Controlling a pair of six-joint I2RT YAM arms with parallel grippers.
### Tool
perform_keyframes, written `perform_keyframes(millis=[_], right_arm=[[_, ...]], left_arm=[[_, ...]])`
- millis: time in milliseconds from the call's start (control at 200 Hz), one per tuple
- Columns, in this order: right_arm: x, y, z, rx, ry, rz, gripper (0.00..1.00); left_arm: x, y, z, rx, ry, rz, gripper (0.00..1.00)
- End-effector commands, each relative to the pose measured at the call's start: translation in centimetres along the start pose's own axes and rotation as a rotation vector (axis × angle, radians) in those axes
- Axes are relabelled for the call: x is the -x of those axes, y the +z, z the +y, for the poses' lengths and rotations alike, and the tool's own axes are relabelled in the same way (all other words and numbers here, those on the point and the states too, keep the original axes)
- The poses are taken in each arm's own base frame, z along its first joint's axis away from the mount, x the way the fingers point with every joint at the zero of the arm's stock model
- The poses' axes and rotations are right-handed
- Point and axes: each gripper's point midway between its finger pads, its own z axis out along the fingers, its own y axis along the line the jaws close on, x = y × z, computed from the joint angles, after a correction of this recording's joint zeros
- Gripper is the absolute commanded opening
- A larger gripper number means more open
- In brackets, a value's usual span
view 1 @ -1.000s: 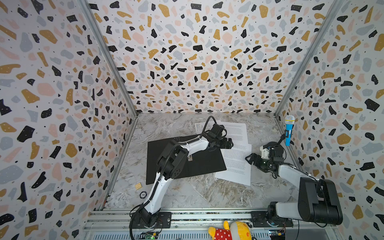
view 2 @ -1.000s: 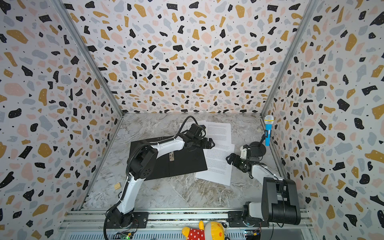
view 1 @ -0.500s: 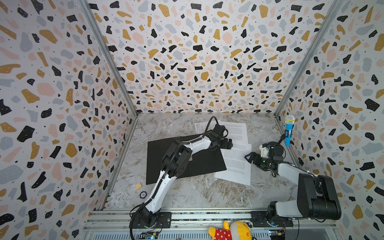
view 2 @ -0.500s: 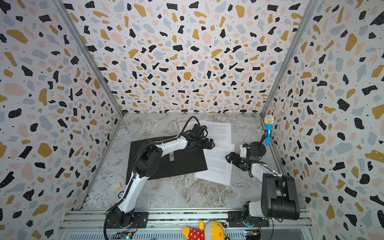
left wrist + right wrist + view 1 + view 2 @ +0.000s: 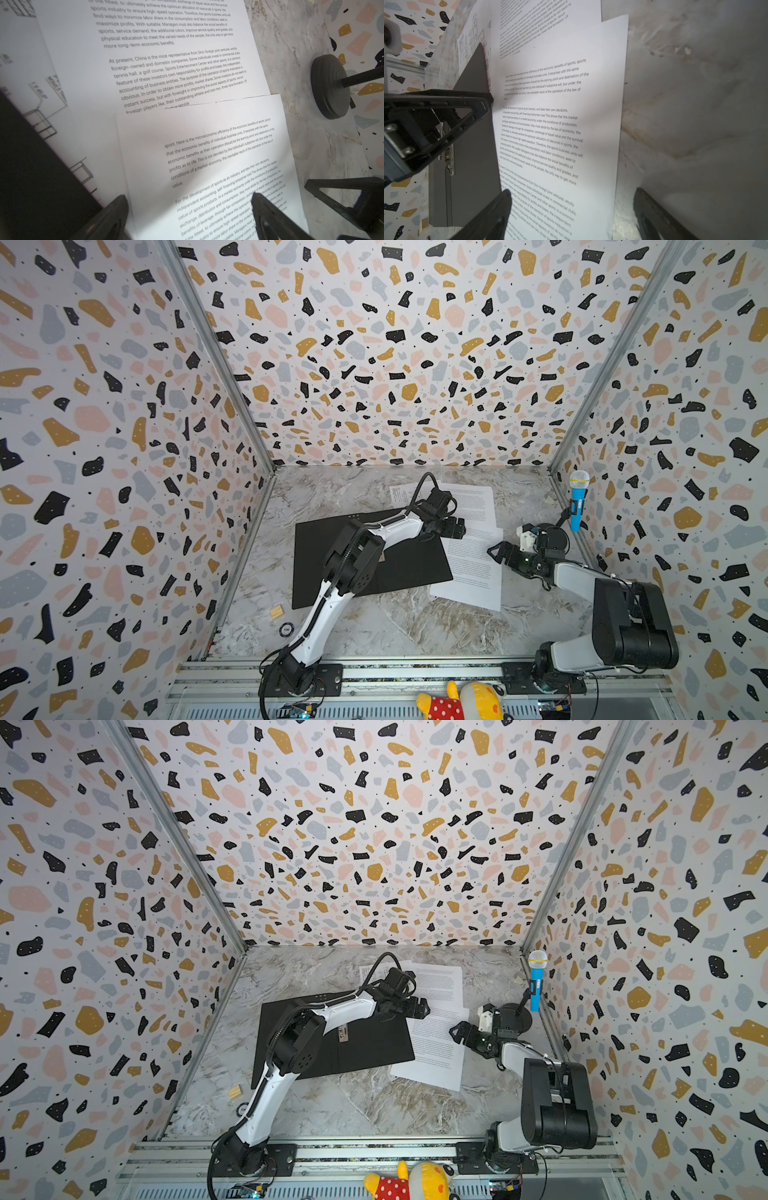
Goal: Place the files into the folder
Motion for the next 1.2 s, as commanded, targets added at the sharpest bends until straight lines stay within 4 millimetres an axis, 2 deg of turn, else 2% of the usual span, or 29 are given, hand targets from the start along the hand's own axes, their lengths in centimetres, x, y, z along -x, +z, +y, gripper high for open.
perform_keyframes(millis=[0,165,506,786,1191], right_arm=[[-1.0,0.5,-0.4,-0.006,0.022,0.057,0.92],[-1.5,0.9,-0.2,0.018,0.041,0.084,0.92],[-2.7,1.1,0.4,0.082,0.089,0.116,0.92],[-3.5,0.6,1.4,0.138,0.089,0.124,0.92],[-5.0,-0.4,1.9,0.147,0.093,0.138,0.92]], left_arm=[[-1.7,1.1,-1.3,-0.047,0.012,0.054,0.94],[-2.1,1.3,-2.4,-0.101,-0.007,0.055,0.94],[-2.1,1.2,-3.3,-0.158,-0.042,0.042,0.94],[-1.4,0.9,-4.9,-0.249,-0.090,0.012,0.94],[-1.5,0.9,-5.4,-0.282,-0.123,0.003,0.94]])
